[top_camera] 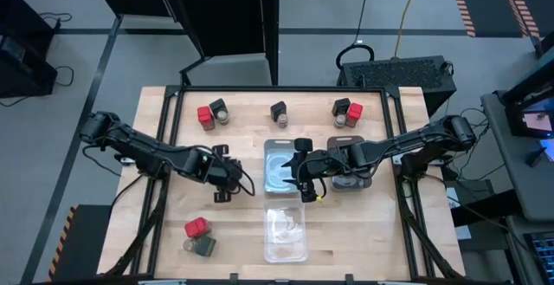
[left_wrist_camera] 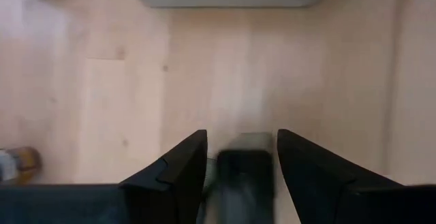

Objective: Sort spices by type
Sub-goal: Put the black spice can into the gray bin

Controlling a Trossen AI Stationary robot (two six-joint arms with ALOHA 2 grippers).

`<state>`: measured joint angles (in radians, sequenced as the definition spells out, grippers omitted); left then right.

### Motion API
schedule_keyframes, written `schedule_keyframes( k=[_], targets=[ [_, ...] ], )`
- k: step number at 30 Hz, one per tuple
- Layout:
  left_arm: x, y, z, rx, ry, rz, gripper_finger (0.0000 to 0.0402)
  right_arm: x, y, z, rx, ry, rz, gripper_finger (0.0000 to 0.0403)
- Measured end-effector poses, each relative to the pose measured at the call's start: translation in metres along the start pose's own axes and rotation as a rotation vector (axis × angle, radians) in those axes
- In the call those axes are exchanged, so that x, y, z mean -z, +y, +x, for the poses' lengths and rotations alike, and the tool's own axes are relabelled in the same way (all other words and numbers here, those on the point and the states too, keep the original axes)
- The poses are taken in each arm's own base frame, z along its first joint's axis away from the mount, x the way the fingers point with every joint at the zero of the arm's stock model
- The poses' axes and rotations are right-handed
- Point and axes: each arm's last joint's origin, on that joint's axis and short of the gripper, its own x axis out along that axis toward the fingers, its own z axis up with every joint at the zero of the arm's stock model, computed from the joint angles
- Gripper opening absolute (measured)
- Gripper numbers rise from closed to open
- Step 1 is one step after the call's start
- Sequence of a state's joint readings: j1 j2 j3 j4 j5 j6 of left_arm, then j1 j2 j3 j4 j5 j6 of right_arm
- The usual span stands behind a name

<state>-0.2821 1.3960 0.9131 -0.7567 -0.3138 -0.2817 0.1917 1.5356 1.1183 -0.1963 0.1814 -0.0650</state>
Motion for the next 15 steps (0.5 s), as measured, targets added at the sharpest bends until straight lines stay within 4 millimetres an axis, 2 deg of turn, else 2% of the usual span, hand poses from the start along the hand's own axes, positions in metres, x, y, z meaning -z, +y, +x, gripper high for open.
schedule_keyframes(
  k=[4,8,12,15],
  targets=[
    [-0.001,0.002,0.000,-0.078,-0.032,-0.001,0.0221,0.000,0.000,0.000,0.000,0.000,-0.001,0.0185],
    [-0.008,0.002,-0.001,-0.139,-0.108,-0.013,0.0285,0.000,0.000,0.000,0.000,0.000,-0.002,0.0185],
    [-0.015,0.000,-0.002,-0.117,-0.184,-0.033,0.0343,0.000,0.000,0.000,0.000,0.001,-0.003,0.0185],
    [-0.019,-0.001,-0.002,-0.076,-0.213,-0.107,0.0363,0.000,0.000,0.000,0.000,0.002,-0.003,0.0185]
  ],
)
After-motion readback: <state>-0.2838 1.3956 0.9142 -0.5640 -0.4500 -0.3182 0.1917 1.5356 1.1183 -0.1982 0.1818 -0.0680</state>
